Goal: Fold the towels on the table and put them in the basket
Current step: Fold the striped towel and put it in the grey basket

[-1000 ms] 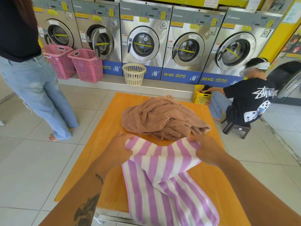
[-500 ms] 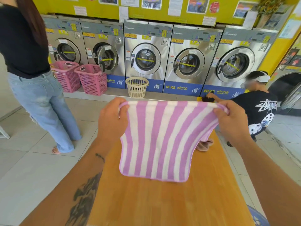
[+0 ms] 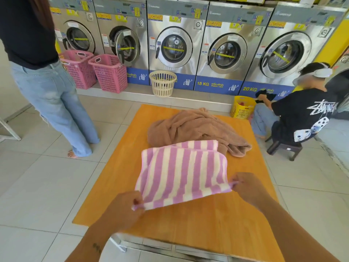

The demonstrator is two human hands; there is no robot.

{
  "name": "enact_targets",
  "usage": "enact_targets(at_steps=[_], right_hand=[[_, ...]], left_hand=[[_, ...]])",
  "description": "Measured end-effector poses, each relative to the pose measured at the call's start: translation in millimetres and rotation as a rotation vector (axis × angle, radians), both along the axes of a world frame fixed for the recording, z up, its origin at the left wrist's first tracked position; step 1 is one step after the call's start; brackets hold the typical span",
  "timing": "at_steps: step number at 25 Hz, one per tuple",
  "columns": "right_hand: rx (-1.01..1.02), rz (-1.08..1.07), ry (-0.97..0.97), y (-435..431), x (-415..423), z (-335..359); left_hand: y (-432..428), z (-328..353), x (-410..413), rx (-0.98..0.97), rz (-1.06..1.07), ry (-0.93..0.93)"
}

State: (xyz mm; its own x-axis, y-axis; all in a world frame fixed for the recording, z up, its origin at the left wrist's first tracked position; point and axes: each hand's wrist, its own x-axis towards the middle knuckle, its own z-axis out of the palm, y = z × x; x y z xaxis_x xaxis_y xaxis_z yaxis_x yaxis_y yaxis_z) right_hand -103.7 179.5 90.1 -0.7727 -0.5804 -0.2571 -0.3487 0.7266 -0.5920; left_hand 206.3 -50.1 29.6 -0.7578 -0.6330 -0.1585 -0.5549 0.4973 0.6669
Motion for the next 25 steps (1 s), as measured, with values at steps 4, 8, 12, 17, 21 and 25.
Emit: enact_targets(at_steps=[4,8,12,17,21,25], right_hand=[[0.427,0.1,-0.109,24,13,-38],[0.604,0.232,-0.12,21,14,-37],[0.346,0.102,-0.112,-7,16,-23],[0.298,0.065,-0.07,-45,9,-21],[0.4,0.121,0.038,-45,-14,-45],[0.462,0.158,-0.028,-45,-33,-66]], left_hand=[[16,-20,12,0.18,-0.092,-0.202],[8,-13,-11,0.226,0.019,-0.011],[-6,-2,-58,0.001,0.006,0.046],[-12,-3,-118,-0.065,-0.083,0.064],[-12,-15,-144,-0.125,-0.129,-0.24],[-11,-24,-141,-0.15,-0.132,-0.483]])
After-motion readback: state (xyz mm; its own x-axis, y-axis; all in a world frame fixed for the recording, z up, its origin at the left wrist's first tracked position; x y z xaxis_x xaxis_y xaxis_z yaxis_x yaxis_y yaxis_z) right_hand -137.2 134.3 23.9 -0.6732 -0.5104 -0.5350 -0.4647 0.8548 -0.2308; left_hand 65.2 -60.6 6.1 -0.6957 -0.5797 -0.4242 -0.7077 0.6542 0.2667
